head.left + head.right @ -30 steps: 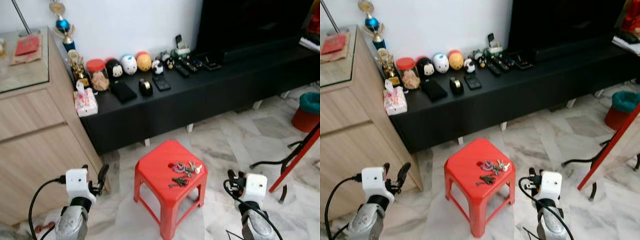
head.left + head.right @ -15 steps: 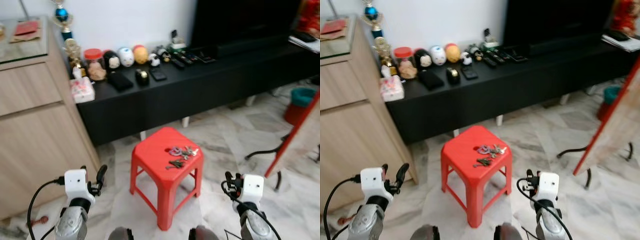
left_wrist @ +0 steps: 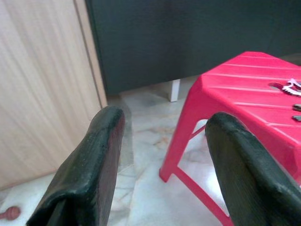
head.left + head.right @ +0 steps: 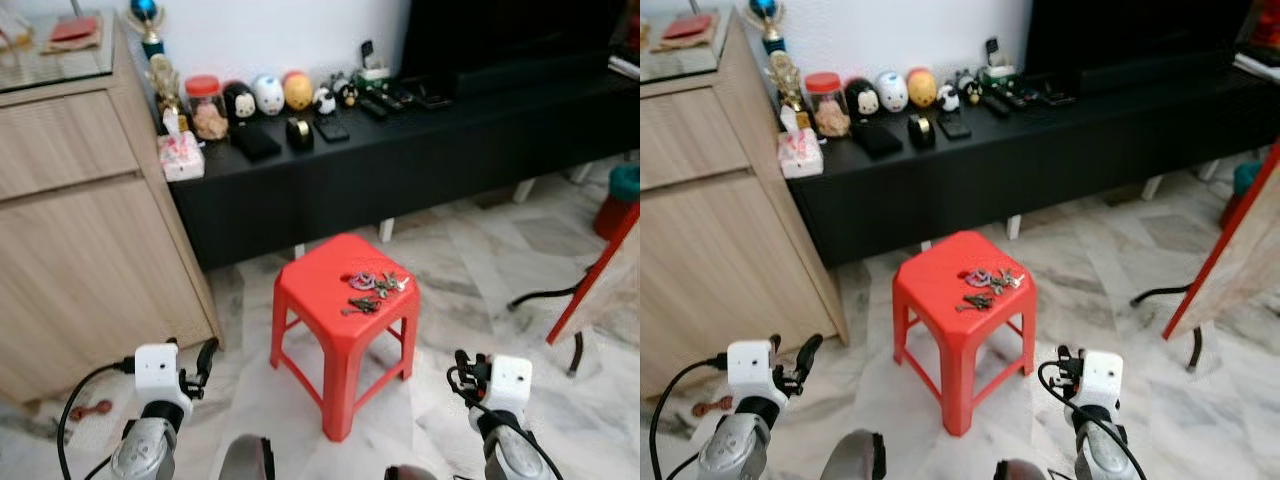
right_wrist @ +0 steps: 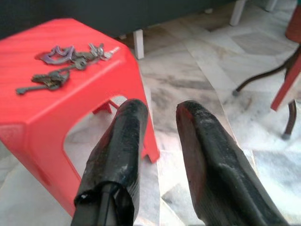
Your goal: Hang keys on a hook
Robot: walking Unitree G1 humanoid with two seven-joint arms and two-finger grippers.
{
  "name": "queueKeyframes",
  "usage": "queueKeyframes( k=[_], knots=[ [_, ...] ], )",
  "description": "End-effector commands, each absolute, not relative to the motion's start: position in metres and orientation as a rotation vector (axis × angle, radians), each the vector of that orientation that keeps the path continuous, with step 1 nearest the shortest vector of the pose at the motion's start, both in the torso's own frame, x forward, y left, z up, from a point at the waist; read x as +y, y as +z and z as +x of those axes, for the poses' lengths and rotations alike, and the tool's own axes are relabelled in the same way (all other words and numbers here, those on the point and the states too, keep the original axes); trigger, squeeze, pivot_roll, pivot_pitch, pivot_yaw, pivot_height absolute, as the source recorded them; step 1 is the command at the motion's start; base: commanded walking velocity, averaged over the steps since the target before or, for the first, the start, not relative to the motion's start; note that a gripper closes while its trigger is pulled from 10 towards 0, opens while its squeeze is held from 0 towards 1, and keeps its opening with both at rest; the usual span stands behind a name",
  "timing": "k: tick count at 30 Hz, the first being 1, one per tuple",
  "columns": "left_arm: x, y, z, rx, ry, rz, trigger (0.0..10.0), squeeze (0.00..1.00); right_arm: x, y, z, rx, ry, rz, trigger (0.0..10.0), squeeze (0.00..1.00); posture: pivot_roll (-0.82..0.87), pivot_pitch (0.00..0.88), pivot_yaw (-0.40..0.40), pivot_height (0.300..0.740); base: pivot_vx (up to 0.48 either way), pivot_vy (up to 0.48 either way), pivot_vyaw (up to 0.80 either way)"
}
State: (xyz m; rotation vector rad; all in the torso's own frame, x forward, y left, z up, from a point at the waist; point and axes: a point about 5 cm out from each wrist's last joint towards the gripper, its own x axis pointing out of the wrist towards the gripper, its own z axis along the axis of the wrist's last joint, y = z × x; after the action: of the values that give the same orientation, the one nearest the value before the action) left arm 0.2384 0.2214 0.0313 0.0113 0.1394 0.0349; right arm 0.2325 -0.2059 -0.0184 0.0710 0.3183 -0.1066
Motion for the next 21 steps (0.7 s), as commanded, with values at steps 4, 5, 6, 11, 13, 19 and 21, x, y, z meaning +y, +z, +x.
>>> queueKeyframes(
  k=[4, 5, 6, 11, 13, 19, 21],
  knots=[
    [0.2212, 0.0353, 0.2420, 0.131, 0.021, 0.000, 10.0, 0.00, -0.2060, -0.0185, 0.2343, 0.322, -0.109, 0.067, 10.0, 0.00, -0.05, 0.000, -0.015, 0.636, 0.074, 0.000, 0.00],
    [0.2212, 0.0354, 0.2421, 0.130, 0.021, 0.000, 10.0, 0.00, -0.2063, -0.0192, 0.2338, 0.327, -0.110, 0.065, 10.0, 0.00, -0.05, 0.000, -0.015, 0.636, 0.296, 0.000, 0.00],
    [0.2213, 0.0356, 0.2422, 0.129, 0.021, 0.000, 10.0, 0.00, -0.2068, -0.0200, 0.2331, 0.333, -0.111, 0.061, 10.0, 0.00, -0.05, 0.000, -0.015, 0.636, 0.300, 0.000, 0.00],
    [0.2210, 0.0363, 0.2433, 0.127, 0.016, -0.004, 10.0, 0.00, -0.2077, -0.0206, 0.2329, 0.338, -0.105, 0.042, 10.0, 0.00, -0.05, 0.000, -0.015, 0.636, 0.315, 0.000, 0.00],
    [0.2209, 0.0364, 0.2436, 0.126, 0.014, -0.006, 10.0, 0.00, -0.2080, -0.0204, 0.2331, 0.337, -0.107, 0.038, 10.0, 0.00, -0.05, 0.000, -0.015, 0.636, 0.321, 0.000, 0.00],
    [0.2199, 0.0371, 0.2448, 0.123, 0.008, -0.009, 10.0, 0.00, -0.2085, -0.0198, 0.2338, 0.332, -0.113, 0.032, 10.0, 0.00, -0.05, 0.000, -0.014, 0.636, 0.326, 0.000, 0.39],
    [0.2193, 0.0375, 0.2455, 0.122, 0.004, -0.010, 10.0, 0.00, -0.2085, -0.0204, 0.2337, 0.335, -0.120, 0.044, 10.0, 0.00, -0.05, 0.000, -0.013, 0.636, 0.332, 0.000, 0.28]
  ],
)
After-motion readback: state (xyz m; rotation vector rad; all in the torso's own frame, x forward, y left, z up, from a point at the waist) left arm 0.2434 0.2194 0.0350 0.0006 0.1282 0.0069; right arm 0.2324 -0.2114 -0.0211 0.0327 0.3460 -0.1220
